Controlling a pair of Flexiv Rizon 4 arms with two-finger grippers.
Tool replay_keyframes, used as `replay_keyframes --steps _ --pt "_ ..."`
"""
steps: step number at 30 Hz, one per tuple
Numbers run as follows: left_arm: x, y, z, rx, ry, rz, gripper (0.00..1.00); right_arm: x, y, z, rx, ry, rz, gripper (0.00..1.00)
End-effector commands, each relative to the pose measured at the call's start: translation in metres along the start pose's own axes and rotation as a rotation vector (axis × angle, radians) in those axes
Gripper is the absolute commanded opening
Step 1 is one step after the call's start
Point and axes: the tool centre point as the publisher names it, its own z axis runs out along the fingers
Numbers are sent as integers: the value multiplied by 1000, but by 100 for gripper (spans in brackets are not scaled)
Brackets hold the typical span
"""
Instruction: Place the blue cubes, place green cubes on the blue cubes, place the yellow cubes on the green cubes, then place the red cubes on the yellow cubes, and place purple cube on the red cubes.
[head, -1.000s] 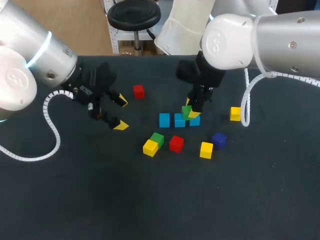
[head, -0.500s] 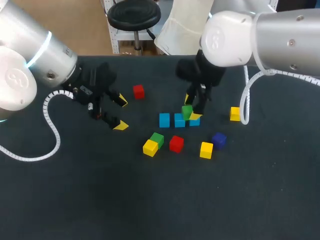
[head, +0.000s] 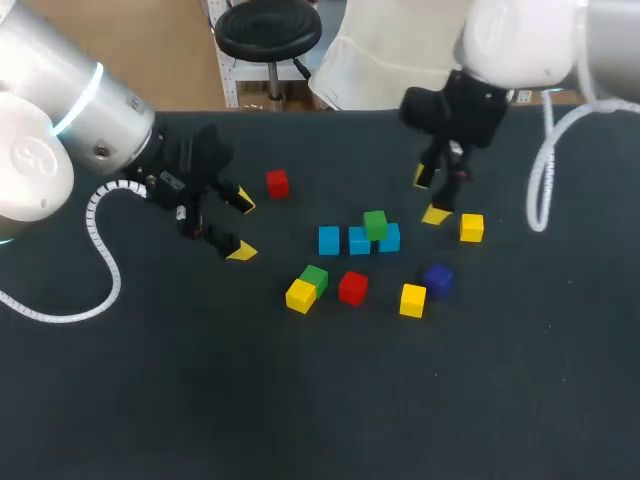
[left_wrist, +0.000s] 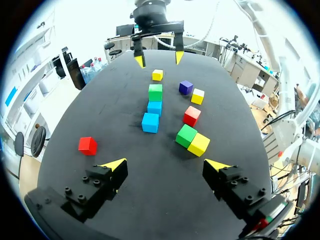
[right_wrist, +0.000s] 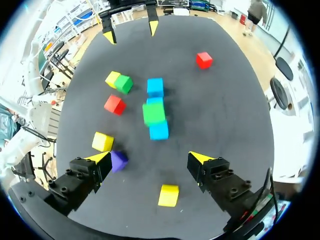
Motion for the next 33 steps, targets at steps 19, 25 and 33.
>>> replay_keyframes --steps 19,25,33 --pt "1 0 0 0 -3 3 100 88 40 -13 39 -316 -15 100" --pt "1 0 0 0 -3 3 100 89 50 -13 9 -250 -77 100" --pt "1 0 0 0 -3 3 100 89 50 -13 9 -250 -77 100"
